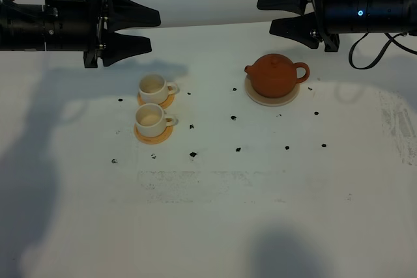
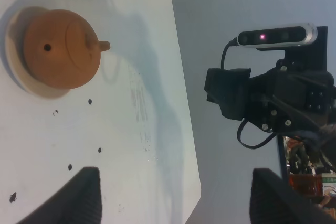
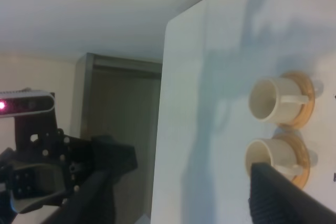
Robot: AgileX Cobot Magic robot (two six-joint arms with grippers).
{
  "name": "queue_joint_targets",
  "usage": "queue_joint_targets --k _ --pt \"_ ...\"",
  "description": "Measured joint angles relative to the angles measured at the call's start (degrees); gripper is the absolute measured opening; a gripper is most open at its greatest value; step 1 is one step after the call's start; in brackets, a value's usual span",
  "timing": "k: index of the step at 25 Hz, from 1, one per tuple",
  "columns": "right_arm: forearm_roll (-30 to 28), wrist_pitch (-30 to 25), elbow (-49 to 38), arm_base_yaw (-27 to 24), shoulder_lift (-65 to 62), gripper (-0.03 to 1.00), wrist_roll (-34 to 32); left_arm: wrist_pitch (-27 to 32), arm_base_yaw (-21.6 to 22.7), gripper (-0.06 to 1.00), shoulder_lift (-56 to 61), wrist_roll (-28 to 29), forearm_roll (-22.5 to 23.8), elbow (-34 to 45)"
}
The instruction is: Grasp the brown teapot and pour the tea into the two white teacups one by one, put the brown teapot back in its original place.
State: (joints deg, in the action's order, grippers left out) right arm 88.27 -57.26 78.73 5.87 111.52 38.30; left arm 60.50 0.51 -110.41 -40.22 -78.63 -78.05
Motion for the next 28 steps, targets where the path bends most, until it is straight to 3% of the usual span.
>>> queue_joint_targets --k 18,24,28 --pt "0.00 1.06 0.00 0.00 0.00 0.54 0.00 -0.70 0.00 0.58 0.00 1.21 0.00 0.00" --pt "0.14 -1.18 1.24 0.00 3.49 0.54 -0.47 -0.70 0.00 0.58 0.00 1.26 0.00 0.00" --pt "-0.16 -1.29 1.36 0.00 4.02 0.54 2.70 -1.89 0.00 0.58 0.00 -1.66 0.05 0.00"
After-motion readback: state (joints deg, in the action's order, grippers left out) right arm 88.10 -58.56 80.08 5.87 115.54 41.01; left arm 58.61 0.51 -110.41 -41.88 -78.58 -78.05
